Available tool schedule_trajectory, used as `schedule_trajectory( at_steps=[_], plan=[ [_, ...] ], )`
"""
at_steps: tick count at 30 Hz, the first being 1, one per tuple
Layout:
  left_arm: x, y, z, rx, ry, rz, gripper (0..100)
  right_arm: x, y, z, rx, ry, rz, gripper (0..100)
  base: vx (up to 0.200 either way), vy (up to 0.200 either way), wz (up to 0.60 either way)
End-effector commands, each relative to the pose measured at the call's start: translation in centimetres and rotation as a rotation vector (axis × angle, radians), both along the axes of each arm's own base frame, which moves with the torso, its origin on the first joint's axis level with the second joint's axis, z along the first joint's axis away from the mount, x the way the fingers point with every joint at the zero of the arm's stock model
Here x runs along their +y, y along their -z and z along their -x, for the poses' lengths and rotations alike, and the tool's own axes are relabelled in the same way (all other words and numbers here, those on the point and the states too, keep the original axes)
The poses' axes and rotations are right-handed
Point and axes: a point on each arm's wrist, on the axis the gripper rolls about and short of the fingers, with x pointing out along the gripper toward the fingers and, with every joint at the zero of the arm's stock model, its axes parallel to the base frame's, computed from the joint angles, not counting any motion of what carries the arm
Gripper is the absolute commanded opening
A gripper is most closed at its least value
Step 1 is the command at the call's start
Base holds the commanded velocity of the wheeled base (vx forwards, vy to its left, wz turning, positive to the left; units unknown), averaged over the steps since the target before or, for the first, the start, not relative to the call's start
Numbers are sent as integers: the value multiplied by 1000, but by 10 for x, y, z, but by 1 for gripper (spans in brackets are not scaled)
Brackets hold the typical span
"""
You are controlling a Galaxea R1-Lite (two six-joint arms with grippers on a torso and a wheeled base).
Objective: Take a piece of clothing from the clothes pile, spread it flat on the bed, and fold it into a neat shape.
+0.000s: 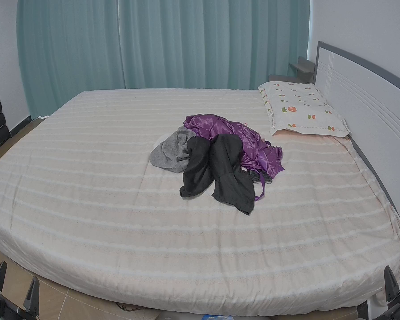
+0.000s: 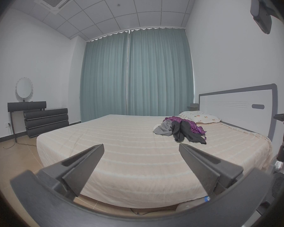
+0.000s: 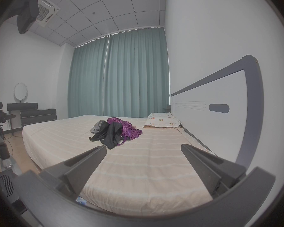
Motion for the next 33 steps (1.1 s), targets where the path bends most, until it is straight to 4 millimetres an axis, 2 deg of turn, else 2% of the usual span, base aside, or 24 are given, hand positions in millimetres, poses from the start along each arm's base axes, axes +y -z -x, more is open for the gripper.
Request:
schedule_trajectory(
  at_steps=[1, 3, 10, 13, 15, 16, 17, 18, 19, 22, 23, 24, 29, 30, 31, 32, 33],
  plan=[
    [0, 5, 0, -1, 1, 0, 100, 0, -22, 6, -84, -38, -9, 100, 0, 0, 0],
    [0, 5, 0, -1, -1, 0, 100, 1, -43, 5, -77, -59, -6, 100, 0, 0, 0],
    [0, 5, 0, -1, -1, 0, 100, 3, -46, -29, 181, -145, -40, 100, 0, 0, 0],
    [0, 5, 0, -1, -1, 0, 100, 4, -51, -41, 231, -188, -52, 100, 0, 0, 0],
    [0, 5, 0, -1, 1, 0, 100, 7, -58, -65, 313, -226, -57, 100, 0, 0, 0],
    [0, 5, 0, -1, -1, 0, 100, 7, -59, -67, 320, -229, -57, 100, 0, 0, 0],
    [0, 5, 0, -1, -1, 0, 100, 10, -60, -84, 374, -246, -75, 100, 0, 0, 0],
    [0, 5, 0, -1, -1, 0, 100, 10, -60, -84, 374, -246, -75, 100, 0, 0, 0],
    [0, 5, 0, -1, 1, 0, 100, 14, -61, -102, 419, -268, -109, 100, 0, 0, 0],
    [0, 5, 0, -1, -1, 0, 100, 24, -65, -136, 469, -300, -169, 100, 0, 0, 0],
    [0, 5, 0, -1, -1, 0, 100, 25, -65, -137, 474, -301, -171, 100, 0, 0, 0],
    [0, 5, 0, -1, -1, 0, 100, 29, -65, -152, 490, -303, -190, 100, 0, 0, 0],
    [0, 5, 0, -1, -1, 0, 100, 43, -56, -209, 554, -302, -201, 100, 0, 0, 0],
    [0, 5, 0, -1, -1, 0, 100, 43, -56, -209, 554, -302, -201, 100, 0, 0, 0],
    [0, 5, 0, -1, -1, 0, 100, 51, -50, -232, 563, -308, -198, 100, 0, 0, 0],
    [0, 5, 0, -1, -1, 0, 100, 51, -50, -232, 563, -308, -198, 100, 0, 0, 0],
    [0, 5, 0, -1, 1, 0, 100, 56, -43, -249, 569, -307, -212, 100, 0, 0, 0]
  ],
)
